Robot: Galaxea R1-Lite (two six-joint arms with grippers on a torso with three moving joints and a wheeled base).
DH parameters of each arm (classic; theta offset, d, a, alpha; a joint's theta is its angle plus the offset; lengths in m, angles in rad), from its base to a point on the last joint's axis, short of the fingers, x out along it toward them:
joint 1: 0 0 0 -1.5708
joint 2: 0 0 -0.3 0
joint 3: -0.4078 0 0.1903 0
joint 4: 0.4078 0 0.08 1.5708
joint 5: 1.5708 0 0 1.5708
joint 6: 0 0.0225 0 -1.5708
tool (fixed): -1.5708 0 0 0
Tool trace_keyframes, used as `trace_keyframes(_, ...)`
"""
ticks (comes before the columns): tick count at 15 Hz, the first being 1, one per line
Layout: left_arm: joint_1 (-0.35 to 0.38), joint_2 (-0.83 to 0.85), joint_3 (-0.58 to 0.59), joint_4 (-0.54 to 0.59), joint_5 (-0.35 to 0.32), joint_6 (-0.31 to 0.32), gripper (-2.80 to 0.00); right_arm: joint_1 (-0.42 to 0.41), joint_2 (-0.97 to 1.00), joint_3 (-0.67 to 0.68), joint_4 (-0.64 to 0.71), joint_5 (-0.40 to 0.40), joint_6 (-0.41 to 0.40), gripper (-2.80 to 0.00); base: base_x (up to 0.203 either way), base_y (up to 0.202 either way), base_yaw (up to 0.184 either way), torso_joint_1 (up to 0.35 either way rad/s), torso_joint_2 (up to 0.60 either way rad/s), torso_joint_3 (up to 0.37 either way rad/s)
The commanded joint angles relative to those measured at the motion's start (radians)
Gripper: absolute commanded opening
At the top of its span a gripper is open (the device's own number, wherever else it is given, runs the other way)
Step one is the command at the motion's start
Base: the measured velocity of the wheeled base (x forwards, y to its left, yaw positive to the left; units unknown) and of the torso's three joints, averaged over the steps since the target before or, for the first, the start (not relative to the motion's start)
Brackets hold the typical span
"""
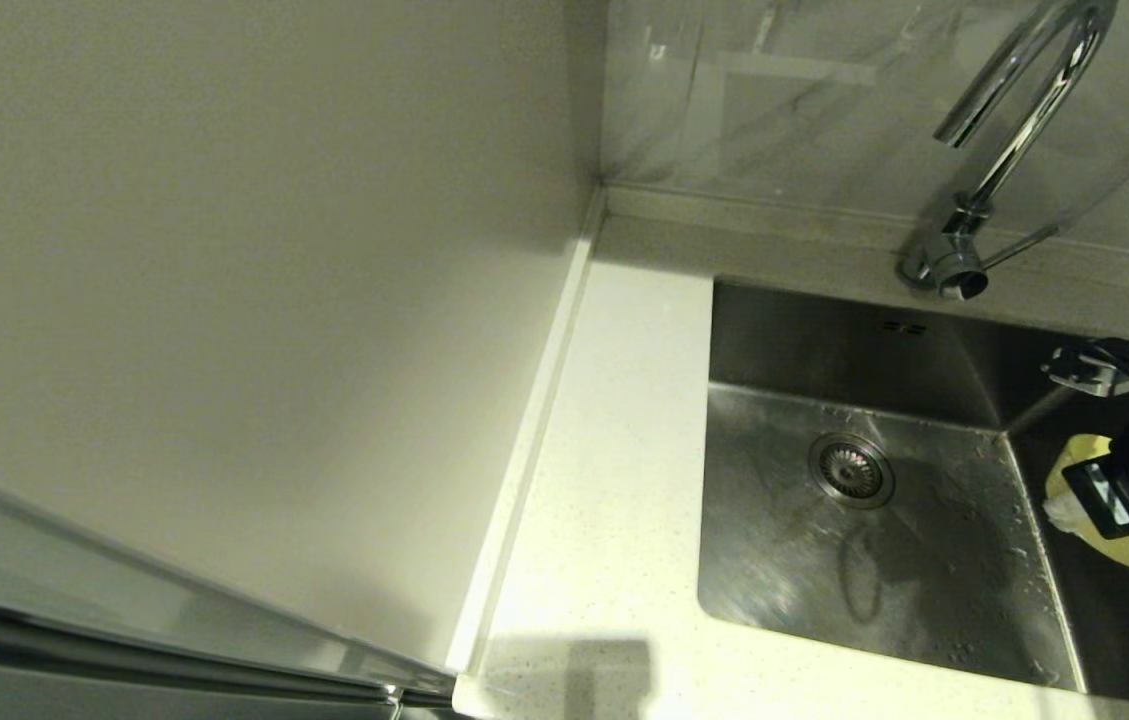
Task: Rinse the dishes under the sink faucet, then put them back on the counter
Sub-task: Put a bowl into the sink
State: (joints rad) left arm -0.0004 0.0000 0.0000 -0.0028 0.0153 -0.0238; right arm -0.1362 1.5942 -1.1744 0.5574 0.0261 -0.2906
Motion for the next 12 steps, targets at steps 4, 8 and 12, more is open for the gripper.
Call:
trace_keyframes(4, 0.000, -0.003, 0.000, 0.000, 0.000, -0.001, -2.80, 0.012, 0.178, 0.106, -0.507, -0.011, -0.010, -2.80, 0.000, 0.000, 0.000, 0.000, 0.00, 0.000)
trace_keyframes(8, -0.001, -0.003, 0.000, 0.000, 0.001, -0.001, -2.80, 0.023, 0.335, 0.124, -0.686, -0.070, -0.019, -2.80, 0.000, 0.000, 0.000, 0.000, 0.00, 0.000)
trace_keyframes(12, 0.000, -0.003, 0.000, 0.000, 0.000, -0.001, -2.80, 0.048, 0.498, 0.000, -0.718, -0.118, -0.013, -2.80, 0.000, 0.000, 0.000, 0.000, 0.00, 0.000)
